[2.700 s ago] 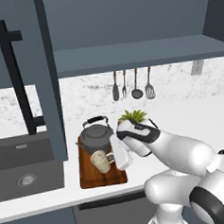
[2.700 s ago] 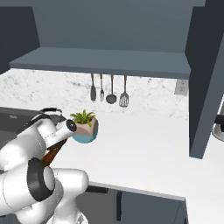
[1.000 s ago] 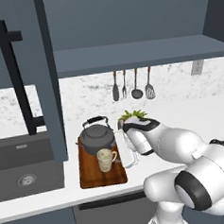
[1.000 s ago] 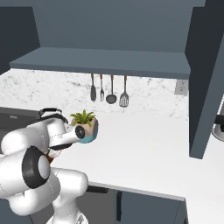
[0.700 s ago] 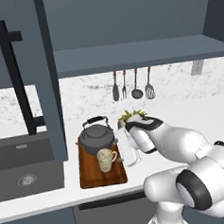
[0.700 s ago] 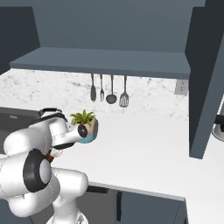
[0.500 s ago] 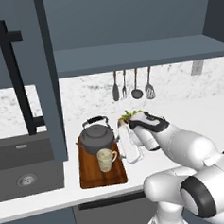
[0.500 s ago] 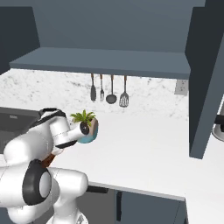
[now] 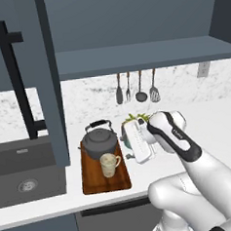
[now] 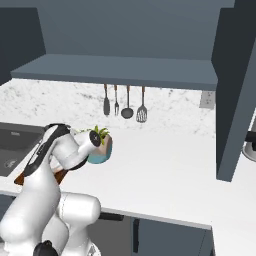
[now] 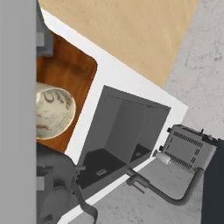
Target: Pick the kettle from the counter and place it on the tray. Then pick the mug from the cabinet and place it on the tray. Then close the cabinet doors.
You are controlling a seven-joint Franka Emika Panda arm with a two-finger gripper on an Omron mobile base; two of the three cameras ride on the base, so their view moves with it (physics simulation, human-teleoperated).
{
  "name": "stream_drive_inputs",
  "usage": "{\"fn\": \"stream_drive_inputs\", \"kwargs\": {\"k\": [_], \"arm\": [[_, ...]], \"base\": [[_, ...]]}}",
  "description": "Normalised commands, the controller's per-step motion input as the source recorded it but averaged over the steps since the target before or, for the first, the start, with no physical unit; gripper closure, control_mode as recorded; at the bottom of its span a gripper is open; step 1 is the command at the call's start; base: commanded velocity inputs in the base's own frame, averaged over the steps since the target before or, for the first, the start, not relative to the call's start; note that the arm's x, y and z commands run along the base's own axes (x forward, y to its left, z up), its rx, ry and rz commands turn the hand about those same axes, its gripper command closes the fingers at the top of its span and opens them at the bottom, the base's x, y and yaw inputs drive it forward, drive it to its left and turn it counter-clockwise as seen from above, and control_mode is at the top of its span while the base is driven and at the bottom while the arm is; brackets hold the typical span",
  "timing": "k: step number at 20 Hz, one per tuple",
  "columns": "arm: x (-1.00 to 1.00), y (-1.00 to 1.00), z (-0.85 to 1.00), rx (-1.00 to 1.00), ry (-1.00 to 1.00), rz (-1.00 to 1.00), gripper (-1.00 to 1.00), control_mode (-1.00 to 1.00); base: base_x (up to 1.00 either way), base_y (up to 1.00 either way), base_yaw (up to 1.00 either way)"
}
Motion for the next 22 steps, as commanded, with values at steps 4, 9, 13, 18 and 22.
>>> {"fn": "stream_drive_inputs", "kwargs": {"k": [4, 9, 13, 18, 22], "arm": [[-0.67, 0.25, 0.61, 0.03, -0.07, -0.01, -1.0, -1.0], [-0.62, 0.23, 0.58, 0.0, -0.09, -0.03, -1.0, -1.0], [-0.54, 0.12, 0.58, 0.0, -0.03, 0.0, -1.0, -1.0], [-0.47, 0.08, 0.53, -0.05, -0.09, 0.0, -1.0, -1.0], [-0.38, 0.12, 0.28, -0.11, -0.03, 0.01, -1.0, -1.0]], "base": [[0.0, 0.0, 0.0], [0.0, 0.0, 0.0], [0.0, 0.0, 0.0], [0.0, 0.0, 0.0], [0.0, 0.0, 0.0]]}}
